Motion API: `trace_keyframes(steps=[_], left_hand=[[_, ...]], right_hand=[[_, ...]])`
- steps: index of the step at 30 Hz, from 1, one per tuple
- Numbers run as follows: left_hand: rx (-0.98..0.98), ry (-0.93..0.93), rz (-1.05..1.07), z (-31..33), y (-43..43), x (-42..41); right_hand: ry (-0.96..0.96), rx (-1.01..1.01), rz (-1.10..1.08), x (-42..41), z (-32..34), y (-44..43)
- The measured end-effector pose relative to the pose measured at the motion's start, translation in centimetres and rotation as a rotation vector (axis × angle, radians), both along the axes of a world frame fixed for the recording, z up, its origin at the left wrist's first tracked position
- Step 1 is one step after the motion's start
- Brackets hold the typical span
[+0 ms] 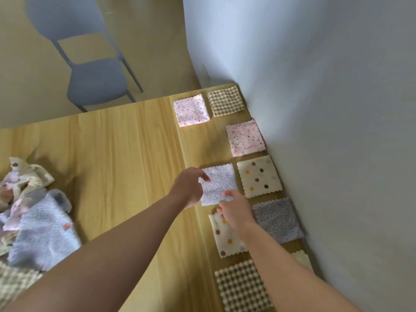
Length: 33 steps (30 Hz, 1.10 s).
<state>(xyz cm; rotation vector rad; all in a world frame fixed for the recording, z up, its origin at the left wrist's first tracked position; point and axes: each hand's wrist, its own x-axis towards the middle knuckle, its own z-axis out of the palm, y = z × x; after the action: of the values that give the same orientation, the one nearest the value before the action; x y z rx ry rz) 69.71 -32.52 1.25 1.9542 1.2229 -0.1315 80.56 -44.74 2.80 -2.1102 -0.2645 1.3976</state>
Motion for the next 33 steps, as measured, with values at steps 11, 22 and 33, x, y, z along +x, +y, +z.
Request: trace_keyframes(steps=[11, 22, 33], left_hand=[[-0.152, -0.178, 0.493, 3.3, -4.2, -22.5], [-0.236, -0.321, 0.296, 6.7, -8.1, -45.0], [-0.128, -0.291, 0.17, 8.9, -10.4, -62.4]], right_hand=[[0.036, 0.067, 0.26, -19.4, 2.9, 1.0], [-0.105, 0.148, 0.031, -41.8, 6.8, -5.5], [-0.149, 0.248, 0.044, -57.9, 8.6, -10.3]])
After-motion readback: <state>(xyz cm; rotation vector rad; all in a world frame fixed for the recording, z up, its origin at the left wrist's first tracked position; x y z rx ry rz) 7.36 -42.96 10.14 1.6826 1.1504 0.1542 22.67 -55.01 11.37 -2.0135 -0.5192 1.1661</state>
